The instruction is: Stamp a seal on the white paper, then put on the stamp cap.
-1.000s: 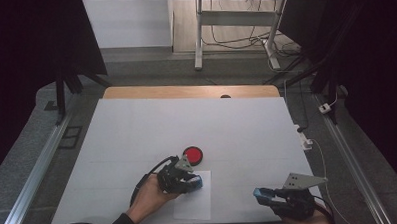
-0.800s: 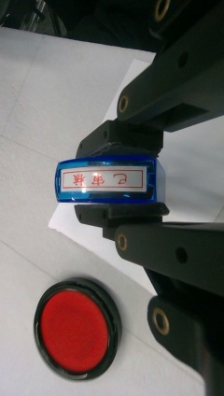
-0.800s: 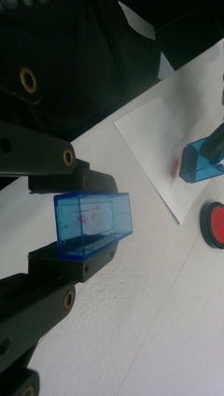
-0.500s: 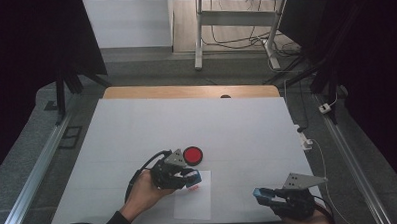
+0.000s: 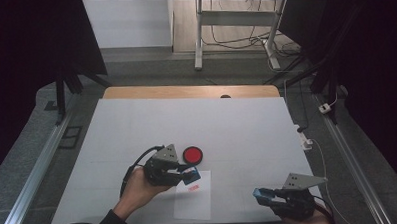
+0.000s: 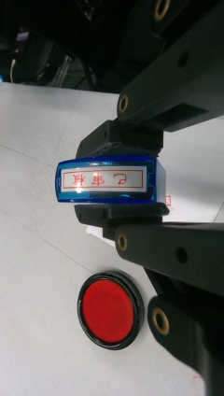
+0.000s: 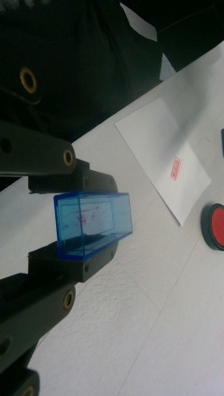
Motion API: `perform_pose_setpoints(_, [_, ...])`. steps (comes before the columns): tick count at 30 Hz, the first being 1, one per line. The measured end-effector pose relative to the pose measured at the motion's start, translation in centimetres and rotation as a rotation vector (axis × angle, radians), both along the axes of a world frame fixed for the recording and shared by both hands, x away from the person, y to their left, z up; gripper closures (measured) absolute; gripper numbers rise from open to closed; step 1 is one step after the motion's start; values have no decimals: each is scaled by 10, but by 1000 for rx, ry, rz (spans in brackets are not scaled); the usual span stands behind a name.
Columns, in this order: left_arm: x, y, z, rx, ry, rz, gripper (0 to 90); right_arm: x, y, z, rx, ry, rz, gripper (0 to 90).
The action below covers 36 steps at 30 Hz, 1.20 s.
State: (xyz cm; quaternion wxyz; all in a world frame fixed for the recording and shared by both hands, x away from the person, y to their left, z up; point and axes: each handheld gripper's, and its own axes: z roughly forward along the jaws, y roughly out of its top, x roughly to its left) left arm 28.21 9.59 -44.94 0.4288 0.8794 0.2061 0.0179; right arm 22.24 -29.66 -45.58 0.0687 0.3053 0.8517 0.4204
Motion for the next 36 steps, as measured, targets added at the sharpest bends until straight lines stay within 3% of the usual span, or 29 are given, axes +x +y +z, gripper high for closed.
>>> perform_pose_setpoints(10, [-5,10,12,-90,-19,-34,707,0,1,0,-6,-1,2,681])
perform_pose_setpoints(18, [-7,20,21,-135,-37,-42,707,0,0,0,-5,1,2,681])
perform_pose_setpoints(28, [-7,25,24,-163,-41,-46,707,0,0,0,3,1,0,681])
perform_pose_setpoints(36, [-7,24,21,-157,-42,-58,707,-1,0,3,10,-24,-2,681])
